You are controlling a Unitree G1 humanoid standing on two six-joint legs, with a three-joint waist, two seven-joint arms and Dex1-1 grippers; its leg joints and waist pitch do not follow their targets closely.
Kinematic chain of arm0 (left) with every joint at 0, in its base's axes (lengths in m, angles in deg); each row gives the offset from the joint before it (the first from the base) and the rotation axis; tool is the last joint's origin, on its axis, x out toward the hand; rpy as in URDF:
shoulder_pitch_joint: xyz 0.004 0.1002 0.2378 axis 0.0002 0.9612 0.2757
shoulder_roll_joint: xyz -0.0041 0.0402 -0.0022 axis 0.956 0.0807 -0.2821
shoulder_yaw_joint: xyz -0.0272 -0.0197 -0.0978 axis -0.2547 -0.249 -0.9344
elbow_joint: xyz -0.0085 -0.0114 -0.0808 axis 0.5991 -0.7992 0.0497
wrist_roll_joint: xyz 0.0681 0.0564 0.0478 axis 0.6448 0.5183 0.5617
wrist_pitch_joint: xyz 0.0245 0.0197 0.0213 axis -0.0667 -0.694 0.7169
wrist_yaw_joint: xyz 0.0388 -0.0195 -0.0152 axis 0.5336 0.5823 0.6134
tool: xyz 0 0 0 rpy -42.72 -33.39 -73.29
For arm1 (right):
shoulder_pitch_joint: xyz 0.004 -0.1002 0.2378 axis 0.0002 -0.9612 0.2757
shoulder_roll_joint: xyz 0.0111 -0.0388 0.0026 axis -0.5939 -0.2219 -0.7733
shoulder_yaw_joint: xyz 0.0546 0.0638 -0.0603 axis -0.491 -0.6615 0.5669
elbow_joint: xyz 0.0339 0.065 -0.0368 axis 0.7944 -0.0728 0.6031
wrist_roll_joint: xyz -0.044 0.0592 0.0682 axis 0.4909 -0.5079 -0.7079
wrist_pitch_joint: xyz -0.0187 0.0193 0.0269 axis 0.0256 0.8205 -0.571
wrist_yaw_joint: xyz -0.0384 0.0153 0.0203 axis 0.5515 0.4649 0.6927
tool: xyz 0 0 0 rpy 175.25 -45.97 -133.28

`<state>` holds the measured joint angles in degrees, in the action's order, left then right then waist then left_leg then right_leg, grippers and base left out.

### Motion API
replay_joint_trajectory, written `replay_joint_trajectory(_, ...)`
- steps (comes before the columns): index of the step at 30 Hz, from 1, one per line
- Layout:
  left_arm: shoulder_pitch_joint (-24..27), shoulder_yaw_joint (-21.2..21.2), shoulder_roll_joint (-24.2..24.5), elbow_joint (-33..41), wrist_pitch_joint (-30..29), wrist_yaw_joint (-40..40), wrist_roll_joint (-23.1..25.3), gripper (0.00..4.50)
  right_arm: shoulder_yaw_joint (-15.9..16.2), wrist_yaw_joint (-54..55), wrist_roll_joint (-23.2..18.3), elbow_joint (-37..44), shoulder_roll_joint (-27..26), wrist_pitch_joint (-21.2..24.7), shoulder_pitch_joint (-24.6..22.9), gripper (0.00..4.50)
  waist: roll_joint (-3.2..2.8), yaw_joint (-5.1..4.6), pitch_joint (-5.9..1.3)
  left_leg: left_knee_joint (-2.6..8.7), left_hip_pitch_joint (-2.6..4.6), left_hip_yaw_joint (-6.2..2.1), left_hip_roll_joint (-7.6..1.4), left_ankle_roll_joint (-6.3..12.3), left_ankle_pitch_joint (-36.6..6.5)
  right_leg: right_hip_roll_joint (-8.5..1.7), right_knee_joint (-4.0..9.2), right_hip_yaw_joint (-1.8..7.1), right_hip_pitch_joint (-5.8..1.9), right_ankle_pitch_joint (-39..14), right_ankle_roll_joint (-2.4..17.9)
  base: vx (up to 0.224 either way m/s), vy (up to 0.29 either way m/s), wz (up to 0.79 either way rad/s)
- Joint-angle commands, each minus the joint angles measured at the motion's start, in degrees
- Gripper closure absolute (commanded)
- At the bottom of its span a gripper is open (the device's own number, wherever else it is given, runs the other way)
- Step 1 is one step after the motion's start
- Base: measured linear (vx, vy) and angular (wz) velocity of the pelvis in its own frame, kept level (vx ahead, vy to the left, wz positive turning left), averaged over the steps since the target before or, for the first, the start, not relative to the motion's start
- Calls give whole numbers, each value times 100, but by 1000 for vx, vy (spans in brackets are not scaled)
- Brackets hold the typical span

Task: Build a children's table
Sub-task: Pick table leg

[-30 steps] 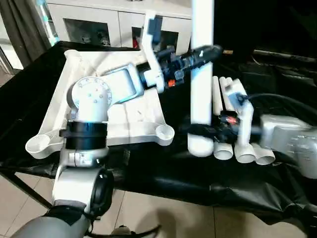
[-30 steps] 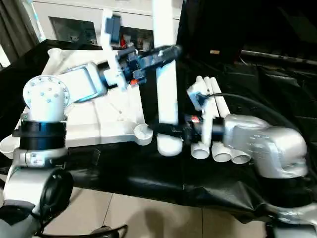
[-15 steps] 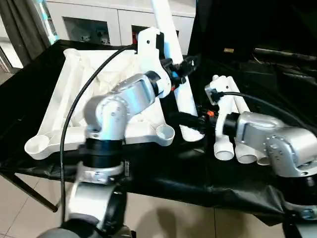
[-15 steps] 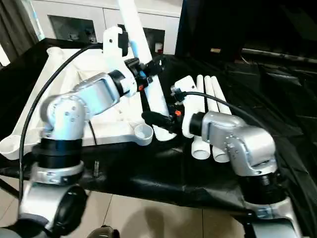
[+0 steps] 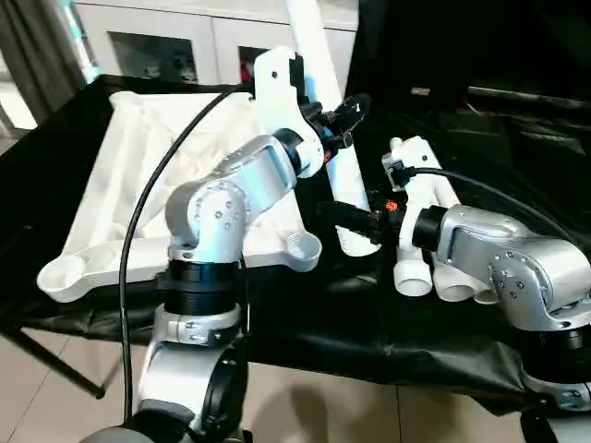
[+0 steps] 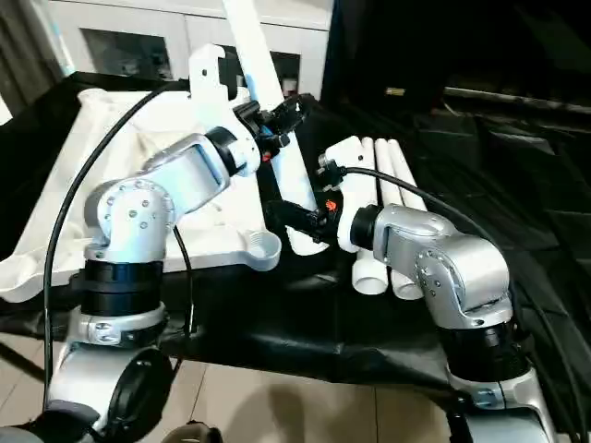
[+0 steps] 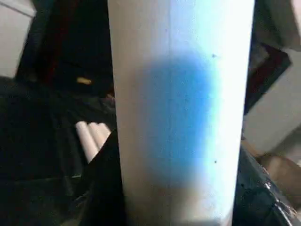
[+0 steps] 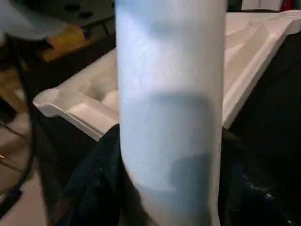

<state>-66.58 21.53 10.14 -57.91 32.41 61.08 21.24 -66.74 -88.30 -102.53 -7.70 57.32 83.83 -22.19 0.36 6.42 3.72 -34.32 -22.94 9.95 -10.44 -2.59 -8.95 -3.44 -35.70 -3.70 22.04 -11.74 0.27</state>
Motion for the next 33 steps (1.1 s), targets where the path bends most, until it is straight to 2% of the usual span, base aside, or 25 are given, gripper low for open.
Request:
replay_joint_trajectory(1,-29,167,162,48,-139,-473,-177,264,-219,-328,-517,190,60,206,81,173,41,2,-402,368,155,-98,-246,-24,-866,-459,462,289,-265,-707,938,0,0,0)
replay_joint_trajectory(3,-43,246,344,69,-326,-938,-386,264,-372,-602,-783,194,248,377,82,165,29,5,-401,368,155,-95,-251,-18,-823,-456,455,285,-263,-689,954,0,0,0)
replay_joint_trajectory(5,-77,153,400,45,-566,-1134,-633,265,-427,-889,-973,248,479,534,43,141,12,16,-402,361,172,-93,-258,-35,-815,-455,439,285,-261,-639,1002,0,0,0)
replay_joint_trajectory(8,-108,126,507,41,-740,-1413,-827,265,-443,-1278,-1185,369,791,688,-43,135,32,31,-394,360,153,-91,-255,-9,-801,-461,446,286,-279,-662,1013,0,0,0)
replay_joint_trajectory(9,-155,53,574,22,-909,-1629,-1018,265,-431,-1600,-1320,506,1058,842,-125,135,32,33,-392,359,142,-87,-251,-8,-802,-472,450,289,-281,-718,1006,0,0,0)
replay_joint_trajectory(13,-292,-116,612,-127,-1034,-1825,-1320,265,-359,-1924,-1487,699,1390,1006,-215,135,56,30,-386,352,149,-83,-250,19,-826,-477,481,288,-276,-932,1001,0,0,0)
replay_joint_trajectory(18,-332,-106,672,-108,-1153,-2099,-1519,265,-327,-1998,-1669,733,1497,1091,-203,135,59,29,-386,343,147,-86,-245,48,-801,-477,493,283,-268,-1089,1008,0,0,0)
replay_joint_trajectory(24,-282,2,727,-32,-1142,-2217,-1484,265,-330,-2015,-1681,735,1496,1094,-199,135,54,29,-403,344,146,-89,-258,38,-715,-469,460,280,-274,-844,1079,0,0,0)
replay_joint_trajectory(27,-282,2,727,-32,-1142,-2217,-1484,265,-330,-2015,-1681,735,1496,1094,-199,135,54,40,-399,342,148,-85,-257,33,-742,-475,467,281,-277,-890,1086,0,0,0)
replay_joint_trajectory(30,-142,196,858,191,-1222,-2528,-1544,265,-317,-2107,-1698,675,1508,1117,-156,135,63,51,-424,345,156,-93,-270,30,-708,-486,447,278,-286,-868,1083,0,0,0)
replay_joint_trajectory(33,-143,199,880,189,-1249,-2562,-1572,265,-304,-2128,-1698,646,1519,1117,-127,169,54,47,-420,336,140,-81,-256,27,-689,-476,450,279,-283,-839,1090,0,0,0)
